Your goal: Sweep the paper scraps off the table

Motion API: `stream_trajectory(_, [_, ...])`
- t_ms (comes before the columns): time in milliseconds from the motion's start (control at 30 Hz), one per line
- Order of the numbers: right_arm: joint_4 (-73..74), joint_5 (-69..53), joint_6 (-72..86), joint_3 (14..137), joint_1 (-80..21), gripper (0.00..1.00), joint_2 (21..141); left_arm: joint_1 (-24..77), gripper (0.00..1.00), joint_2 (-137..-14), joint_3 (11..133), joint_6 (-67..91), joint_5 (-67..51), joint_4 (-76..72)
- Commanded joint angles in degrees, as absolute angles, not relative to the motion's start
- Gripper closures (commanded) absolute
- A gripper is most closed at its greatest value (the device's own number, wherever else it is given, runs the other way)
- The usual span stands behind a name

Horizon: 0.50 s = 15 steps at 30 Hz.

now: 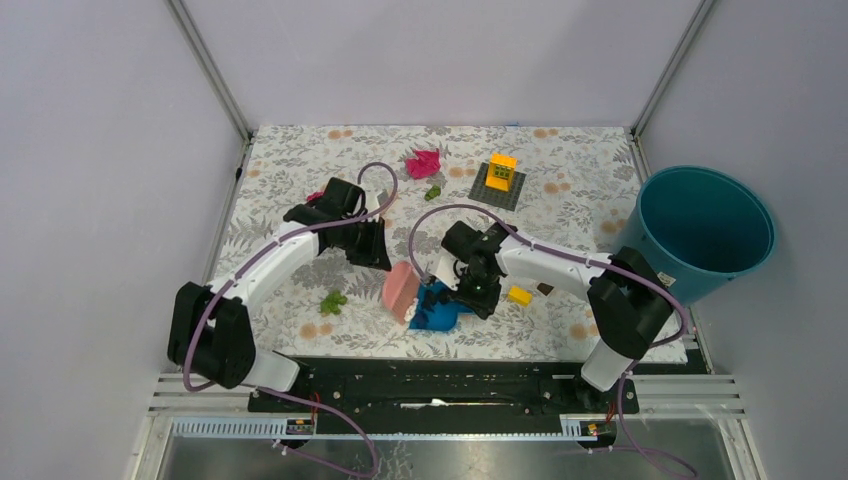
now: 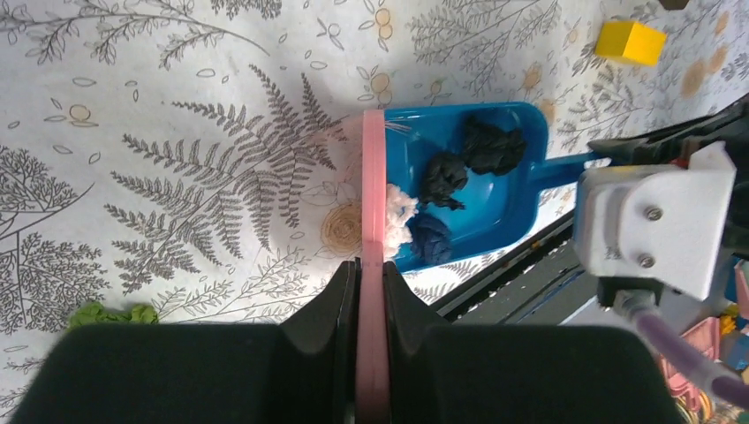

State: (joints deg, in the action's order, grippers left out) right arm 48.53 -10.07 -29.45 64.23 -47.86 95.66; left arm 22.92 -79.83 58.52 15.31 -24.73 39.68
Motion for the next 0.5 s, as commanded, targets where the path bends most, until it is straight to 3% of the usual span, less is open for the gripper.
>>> stream_trajectory(0, [46.1, -14.9, -23.9, 68.3, -48.1, 1.0, 97.5, 22.9, 1.0, -83.4, 65.4, 18.7, -27.5, 37.6])
stream_trajectory(467, [43.3, -11.4, -24.4, 64.5, -45.7, 1.0, 90.4, 21.8, 1.0, -90.3, 81.7, 14.1, -25.1, 40.2])
